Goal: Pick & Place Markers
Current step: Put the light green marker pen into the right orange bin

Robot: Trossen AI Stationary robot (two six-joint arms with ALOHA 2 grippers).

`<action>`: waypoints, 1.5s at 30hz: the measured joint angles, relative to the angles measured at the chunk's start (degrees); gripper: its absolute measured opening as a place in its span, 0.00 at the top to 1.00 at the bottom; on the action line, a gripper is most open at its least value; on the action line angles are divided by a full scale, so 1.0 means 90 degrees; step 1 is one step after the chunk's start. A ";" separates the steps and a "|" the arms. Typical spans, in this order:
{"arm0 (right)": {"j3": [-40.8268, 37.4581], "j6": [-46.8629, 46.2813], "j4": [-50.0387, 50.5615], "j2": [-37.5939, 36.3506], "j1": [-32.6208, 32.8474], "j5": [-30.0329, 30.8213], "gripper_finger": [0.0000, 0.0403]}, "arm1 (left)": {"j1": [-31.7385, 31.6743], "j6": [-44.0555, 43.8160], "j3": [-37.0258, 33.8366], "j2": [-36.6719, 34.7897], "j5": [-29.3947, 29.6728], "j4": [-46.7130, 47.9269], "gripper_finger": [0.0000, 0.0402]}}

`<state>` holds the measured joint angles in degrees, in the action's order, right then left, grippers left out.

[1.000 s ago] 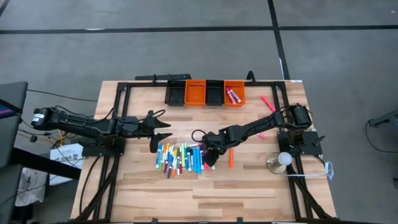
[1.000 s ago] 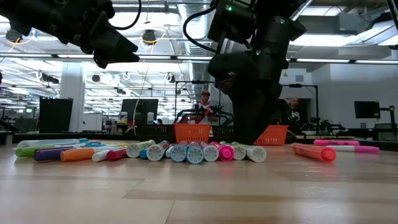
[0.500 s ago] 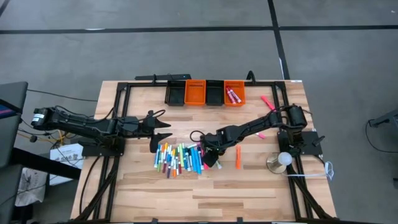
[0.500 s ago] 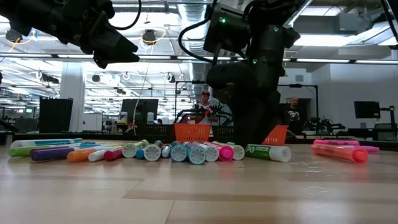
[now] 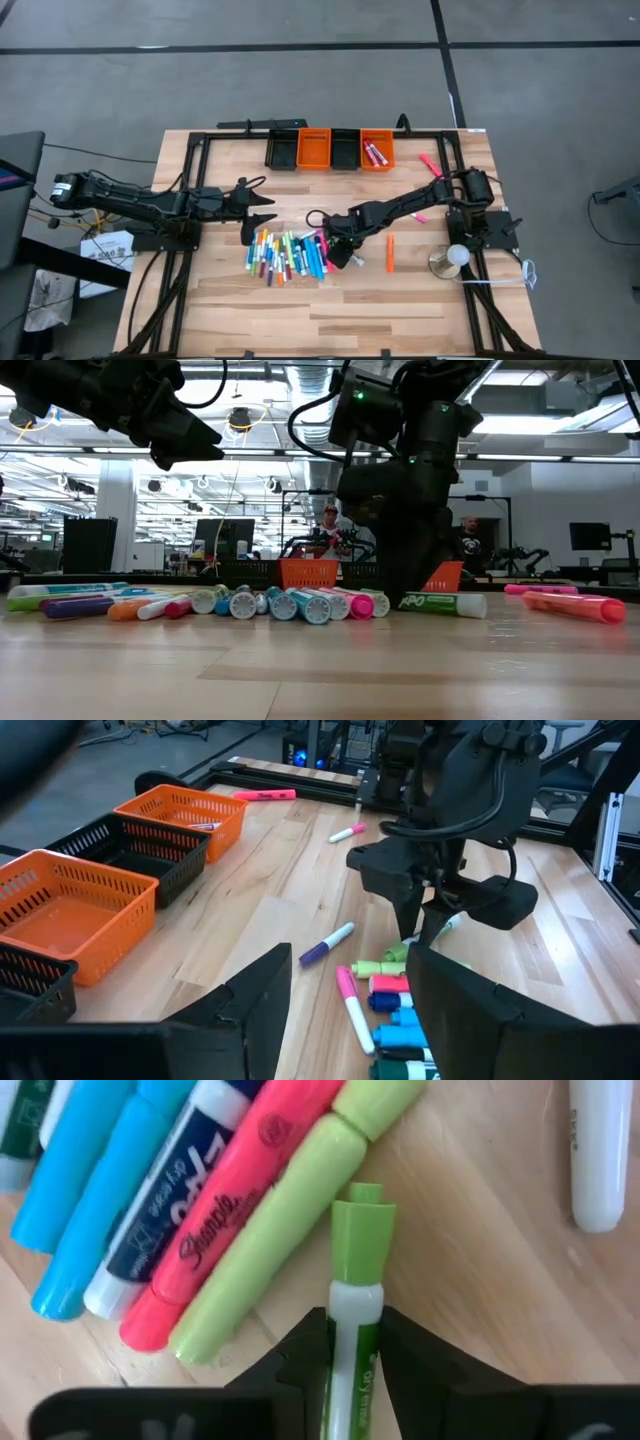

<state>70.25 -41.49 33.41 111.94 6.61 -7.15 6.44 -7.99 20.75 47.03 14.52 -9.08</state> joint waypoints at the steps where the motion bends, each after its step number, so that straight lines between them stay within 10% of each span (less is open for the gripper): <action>1: -0.0004 0.0005 0.0022 -0.0004 0.0000 -0.0026 0.82 | 0.0000 -0.0002 0.0000 0.0000 0.0000 0.0000 0.51; 13: 0.0168 0.0202 0.0423 -0.0138 -0.0002 0.0024 0.83 | 0.0000 0.0000 0.0000 0.0002 0.0000 0.0002 0.51; 23: 0.1141 0.0994 0.2159 -0.0143 -0.0326 0.1351 0.83 | 0.0000 -0.0001 0.0000 0.0002 0.0000 0.0001 0.51; 45: 0.1591 0.2767 0.2640 -0.1397 -0.3200 0.3042 0.83 | 0.0000 -0.0002 0.0000 0.0002 -0.0002 0.0005 0.51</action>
<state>84.58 -16.59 57.16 99.36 -22.18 20.23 6.44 -8.01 20.75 47.05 14.50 -9.04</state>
